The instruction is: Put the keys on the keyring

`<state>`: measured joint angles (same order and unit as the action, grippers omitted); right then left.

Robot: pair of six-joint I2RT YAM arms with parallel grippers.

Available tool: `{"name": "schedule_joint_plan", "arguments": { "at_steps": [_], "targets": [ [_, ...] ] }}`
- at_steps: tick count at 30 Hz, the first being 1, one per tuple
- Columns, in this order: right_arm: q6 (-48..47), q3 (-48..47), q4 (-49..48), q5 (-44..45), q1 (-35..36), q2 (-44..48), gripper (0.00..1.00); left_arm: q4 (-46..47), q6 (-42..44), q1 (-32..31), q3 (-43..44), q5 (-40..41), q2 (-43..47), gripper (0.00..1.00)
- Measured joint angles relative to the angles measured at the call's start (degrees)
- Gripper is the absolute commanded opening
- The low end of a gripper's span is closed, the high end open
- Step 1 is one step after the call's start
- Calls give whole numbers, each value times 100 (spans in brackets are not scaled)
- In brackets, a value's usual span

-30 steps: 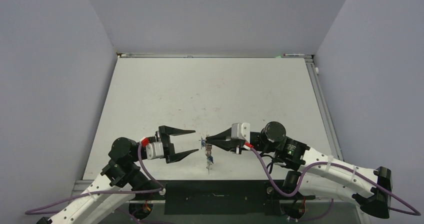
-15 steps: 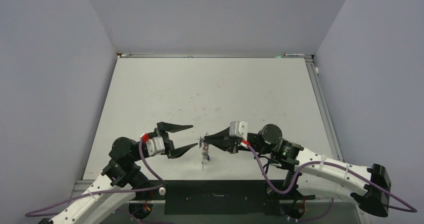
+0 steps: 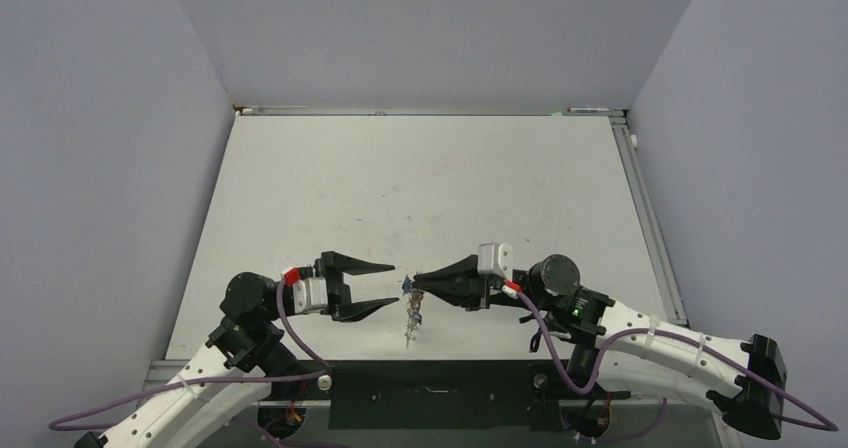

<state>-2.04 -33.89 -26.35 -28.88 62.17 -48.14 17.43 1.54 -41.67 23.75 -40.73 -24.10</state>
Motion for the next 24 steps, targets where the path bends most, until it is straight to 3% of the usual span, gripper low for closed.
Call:
{"name": "schedule_joint_plan", "arguments": {
  "at_steps": [4, 8, 15, 24],
  "targets": [
    [48, 216, -195, -92, 2, 118, 5, 92, -52, -2, -2, -59, 2, 47],
    [109, 354, -354, -144, 2, 146, 5, 332, -210, -2, -42, -133, -4, 39],
    [125, 369, -485, -210, 17, 109, 5, 402, -264, -68, -59, -142, -107, 43],
    [83, 522, -927, -348, 17, -42, 5, 601, -323, -111, -179, -184, -321, 43]
  ]
}}
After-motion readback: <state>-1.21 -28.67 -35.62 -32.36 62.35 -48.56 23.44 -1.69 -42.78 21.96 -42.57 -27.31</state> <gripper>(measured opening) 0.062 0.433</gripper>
